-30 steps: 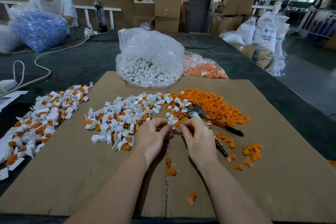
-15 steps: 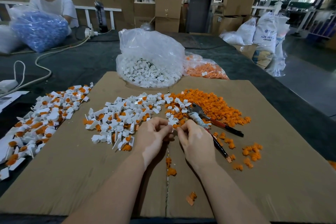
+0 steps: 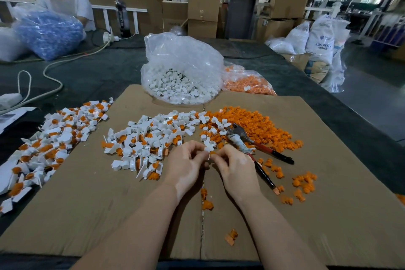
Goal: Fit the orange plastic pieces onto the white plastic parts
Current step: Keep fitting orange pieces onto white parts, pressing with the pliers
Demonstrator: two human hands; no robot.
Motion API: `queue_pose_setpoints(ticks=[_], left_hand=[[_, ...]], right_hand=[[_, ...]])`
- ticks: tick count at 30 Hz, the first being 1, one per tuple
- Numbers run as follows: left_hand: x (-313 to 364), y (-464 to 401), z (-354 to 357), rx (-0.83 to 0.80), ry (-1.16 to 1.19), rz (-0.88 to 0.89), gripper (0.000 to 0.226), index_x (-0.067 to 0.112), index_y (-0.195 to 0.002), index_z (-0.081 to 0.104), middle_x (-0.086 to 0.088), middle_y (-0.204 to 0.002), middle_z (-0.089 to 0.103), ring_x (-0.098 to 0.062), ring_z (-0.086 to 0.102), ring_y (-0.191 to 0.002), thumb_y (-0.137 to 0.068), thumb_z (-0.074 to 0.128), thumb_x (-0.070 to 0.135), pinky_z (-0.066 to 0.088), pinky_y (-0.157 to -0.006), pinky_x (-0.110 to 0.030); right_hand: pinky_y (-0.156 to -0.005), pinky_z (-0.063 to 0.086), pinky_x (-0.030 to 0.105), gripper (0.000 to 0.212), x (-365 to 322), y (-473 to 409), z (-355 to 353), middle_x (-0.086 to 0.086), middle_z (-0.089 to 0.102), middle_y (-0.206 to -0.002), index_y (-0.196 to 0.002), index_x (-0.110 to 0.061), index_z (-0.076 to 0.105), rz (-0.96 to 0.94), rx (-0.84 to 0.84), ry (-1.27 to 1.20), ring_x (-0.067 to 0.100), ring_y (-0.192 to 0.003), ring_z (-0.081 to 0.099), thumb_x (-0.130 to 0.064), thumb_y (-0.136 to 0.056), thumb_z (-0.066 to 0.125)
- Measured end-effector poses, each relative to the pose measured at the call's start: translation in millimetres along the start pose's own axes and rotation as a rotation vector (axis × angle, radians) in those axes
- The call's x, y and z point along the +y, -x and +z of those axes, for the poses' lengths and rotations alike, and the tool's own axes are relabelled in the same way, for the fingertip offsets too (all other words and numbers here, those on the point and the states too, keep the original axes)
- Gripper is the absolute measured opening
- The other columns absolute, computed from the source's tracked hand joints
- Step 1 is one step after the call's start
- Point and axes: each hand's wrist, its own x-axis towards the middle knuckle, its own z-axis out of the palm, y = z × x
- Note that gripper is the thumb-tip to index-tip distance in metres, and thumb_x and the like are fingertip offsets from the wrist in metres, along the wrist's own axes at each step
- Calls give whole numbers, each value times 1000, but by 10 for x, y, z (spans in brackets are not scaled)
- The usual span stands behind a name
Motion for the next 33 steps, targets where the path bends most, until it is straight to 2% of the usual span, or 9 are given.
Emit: queue_pose_setpoints(ticks=[2,4,9,11,14,21,28,33], left_hand=[[1,-6,-11,8,62,-26,7,13,-93,65,-7,-80,69,-17,68,-72,-89,59,13,54,-81,-44],[-11,-9,-20,5,96,-32,10,12,-97,64,-9,-83,69,-19,68,-73,-90,58,12,53,-83,-48],[-33,-4,-30,-11,34,27,19,22,-108,64,-4,-82,67,-15,67,-78,-91,57,17,53,-83,-45],[-32,0,-35,-18,10,36,20,26,-108,64,0,-85,68,-13,67,-81,-91,57,18,53,-85,-43],[-26,6,-40,-19,5,43,19,29,-103,64,3,-82,68,-9,67,-77,-90,58,17,54,-84,-40],[-4,13,-42,-31,-23,38,18,25,-106,64,6,-78,68,-5,66,-74,-91,57,17,53,-81,-31],[24,24,-47,-37,-20,35,16,25,-103,64,2,-80,69,-10,66,-78,-91,57,17,53,-83,-35],[30,17,-44,-30,-47,40,14,25,-102,65,4,-82,68,-7,63,-81,-89,59,21,50,-81,-28]], right_hand=[[-59,43,16,10,1,6,-16,-8,61,-71,-81,-13,64,20,25,-84,6,-67,55,-23,-85,65],[-60,45,16,7,6,10,-27,-11,58,-72,-85,-17,64,44,44,-151,4,-68,54,-22,-82,69],[-74,50,26,28,-6,16,-36,-19,54,-79,-108,-17,65,-27,58,-153,6,-80,55,-12,-81,69],[-76,50,28,32,-8,10,-39,-13,57,-84,-113,-19,65,-56,50,-138,8,-82,54,-10,-83,68],[-75,49,30,31,-4,-1,-39,-8,57,-85,-112,-23,67,-63,32,-148,10,-81,53,-10,-84,66],[-76,50,30,24,2,-9,-31,-10,57,-87,-107,-18,69,-68,45,-117,8,-81,54,-11,-84,66],[-77,47,24,23,2,-12,-21,-13,54,-87,-106,-18,69,-80,64,-89,6,-83,52,-11,-83,66],[-79,49,26,24,0,-12,-23,-13,56,-89,-107,-18,68,-76,55,-85,6,-84,53,-12,-84,66]])
